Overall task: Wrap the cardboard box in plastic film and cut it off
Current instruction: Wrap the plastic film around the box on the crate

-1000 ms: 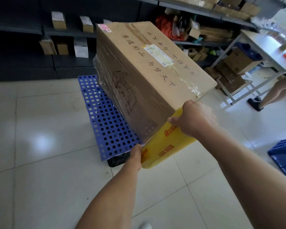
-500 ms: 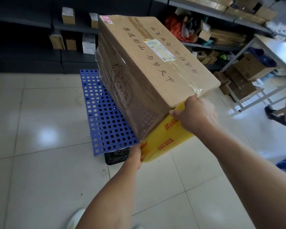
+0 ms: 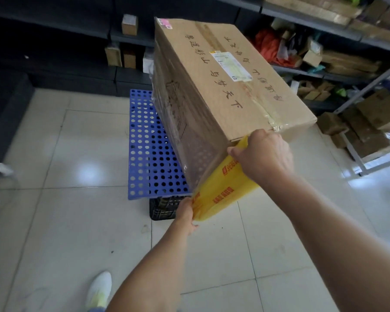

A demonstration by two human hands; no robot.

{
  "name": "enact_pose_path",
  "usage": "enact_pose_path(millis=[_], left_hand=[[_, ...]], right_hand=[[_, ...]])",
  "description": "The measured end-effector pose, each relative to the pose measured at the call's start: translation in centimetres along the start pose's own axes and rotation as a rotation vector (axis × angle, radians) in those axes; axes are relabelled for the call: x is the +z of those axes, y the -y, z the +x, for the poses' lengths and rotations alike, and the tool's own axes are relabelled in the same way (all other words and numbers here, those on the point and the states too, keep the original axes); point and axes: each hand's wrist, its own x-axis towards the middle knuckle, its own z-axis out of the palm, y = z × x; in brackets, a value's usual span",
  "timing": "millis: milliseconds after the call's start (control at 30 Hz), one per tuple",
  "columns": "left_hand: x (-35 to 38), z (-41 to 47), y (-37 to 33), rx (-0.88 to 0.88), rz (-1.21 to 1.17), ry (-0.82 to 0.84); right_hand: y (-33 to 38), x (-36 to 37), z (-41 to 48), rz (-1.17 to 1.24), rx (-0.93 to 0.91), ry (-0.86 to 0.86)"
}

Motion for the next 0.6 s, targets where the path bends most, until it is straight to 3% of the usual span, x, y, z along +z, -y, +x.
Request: enact_pose_path(millis=[233, 600], left_hand=[[0.7, 0.6, 1.0, -0.003, -0.045, -0.043], [2.0, 1.9, 0.5, 0.024, -0.012, -0.025]], right_hand=[[-2.0, 0.1, 0.1, -0.043, -0.108, 0.259], [-3.5, -0.7, 1.3, -0.05, -0.041, 0.172]])
